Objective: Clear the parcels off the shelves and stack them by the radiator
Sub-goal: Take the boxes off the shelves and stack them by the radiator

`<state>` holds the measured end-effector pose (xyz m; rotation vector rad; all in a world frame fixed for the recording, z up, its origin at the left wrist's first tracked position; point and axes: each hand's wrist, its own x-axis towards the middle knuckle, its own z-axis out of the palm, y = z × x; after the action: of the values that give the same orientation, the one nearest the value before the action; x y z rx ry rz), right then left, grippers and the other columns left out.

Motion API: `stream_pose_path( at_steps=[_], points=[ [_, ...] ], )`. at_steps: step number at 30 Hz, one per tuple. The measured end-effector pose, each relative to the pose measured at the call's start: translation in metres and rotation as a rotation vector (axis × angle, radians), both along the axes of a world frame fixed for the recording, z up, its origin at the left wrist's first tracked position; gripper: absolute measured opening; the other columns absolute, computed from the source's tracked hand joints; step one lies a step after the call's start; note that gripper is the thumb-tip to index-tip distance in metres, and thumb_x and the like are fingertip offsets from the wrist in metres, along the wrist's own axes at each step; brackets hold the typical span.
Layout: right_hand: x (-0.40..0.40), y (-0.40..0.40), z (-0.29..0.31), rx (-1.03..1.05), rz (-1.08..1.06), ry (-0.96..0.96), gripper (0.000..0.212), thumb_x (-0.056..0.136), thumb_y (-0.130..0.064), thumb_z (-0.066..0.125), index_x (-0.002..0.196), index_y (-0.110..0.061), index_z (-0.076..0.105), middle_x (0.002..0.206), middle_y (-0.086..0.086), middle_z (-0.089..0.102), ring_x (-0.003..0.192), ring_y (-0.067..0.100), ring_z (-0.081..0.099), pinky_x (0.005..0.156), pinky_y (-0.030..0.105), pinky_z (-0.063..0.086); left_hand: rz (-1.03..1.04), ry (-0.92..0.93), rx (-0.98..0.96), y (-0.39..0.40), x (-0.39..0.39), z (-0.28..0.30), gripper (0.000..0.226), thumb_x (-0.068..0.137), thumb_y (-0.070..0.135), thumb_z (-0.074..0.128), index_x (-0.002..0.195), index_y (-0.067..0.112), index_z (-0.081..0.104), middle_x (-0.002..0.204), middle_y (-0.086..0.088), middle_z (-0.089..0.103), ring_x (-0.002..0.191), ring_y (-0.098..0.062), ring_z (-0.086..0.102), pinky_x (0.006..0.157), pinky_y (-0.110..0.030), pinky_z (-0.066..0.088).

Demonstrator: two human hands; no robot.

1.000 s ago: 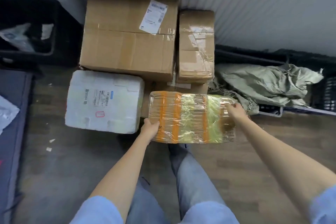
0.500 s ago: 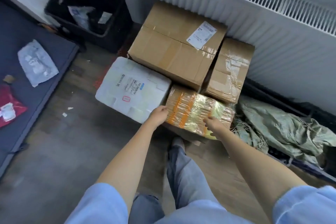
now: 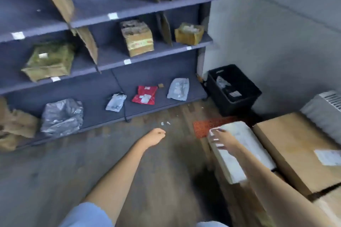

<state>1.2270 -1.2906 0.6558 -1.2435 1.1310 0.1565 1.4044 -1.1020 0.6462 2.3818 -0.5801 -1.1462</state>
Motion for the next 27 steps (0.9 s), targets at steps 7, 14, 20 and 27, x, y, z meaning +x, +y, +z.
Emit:
stream_pose_path(
  at_steps=[7,14,20,27],
  points=[
    [0.203,0.199,0.069,-0.116,0.458,-0.222,0.037,0.1,-0.02,0.036,0.134,-0.005,0.044,0.119,0.022,0.057,0.073,0.019,0.054,0.063,0.025,0.034,0.528,-0.138,-0.053,0.28,0.114,0.084,0.035,0.099,0.031,0.039,0.13,0.019,0.048,0.122,-0.001,0.05,0.102,-0.017,0.044,0.088,-0.032,0.039],
    [0.331,0.382,0.087,-0.122,0.805,-0.269,0.018,0.097,-0.025,0.045,0.113,-0.017,0.049,0.086,0.0,0.059,0.08,0.017,0.056,0.066,0.028,0.04,0.836,-0.137,-0.175,0.454,0.137,0.104,0.038,0.099,0.027,0.04,0.134,0.016,0.047,0.127,-0.003,0.05,0.116,-0.022,0.05,0.082,-0.029,0.036],
    [0.438,0.461,0.084,-0.176,0.91,-0.318,0.018,0.097,-0.025,0.048,0.11,-0.014,0.053,0.096,0.006,0.061,0.092,0.022,0.058,0.077,0.034,0.045,0.893,-0.119,-0.226,0.545,0.191,0.085,0.037,0.099,0.018,0.043,0.134,0.007,0.046,0.113,0.0,0.047,0.066,0.008,0.055,0.045,-0.008,0.035],
    [0.614,0.507,0.101,-0.199,0.85,-0.378,0.025,0.097,-0.026,0.047,0.114,-0.014,0.059,0.094,0.007,0.065,0.08,0.019,0.061,0.074,0.034,0.047,0.991,-0.221,-0.343,0.604,0.362,0.142,0.035,0.099,0.02,0.041,0.132,0.012,0.05,0.118,-0.005,0.054,0.097,-0.015,0.046,0.064,-0.023,0.039]
  ],
)
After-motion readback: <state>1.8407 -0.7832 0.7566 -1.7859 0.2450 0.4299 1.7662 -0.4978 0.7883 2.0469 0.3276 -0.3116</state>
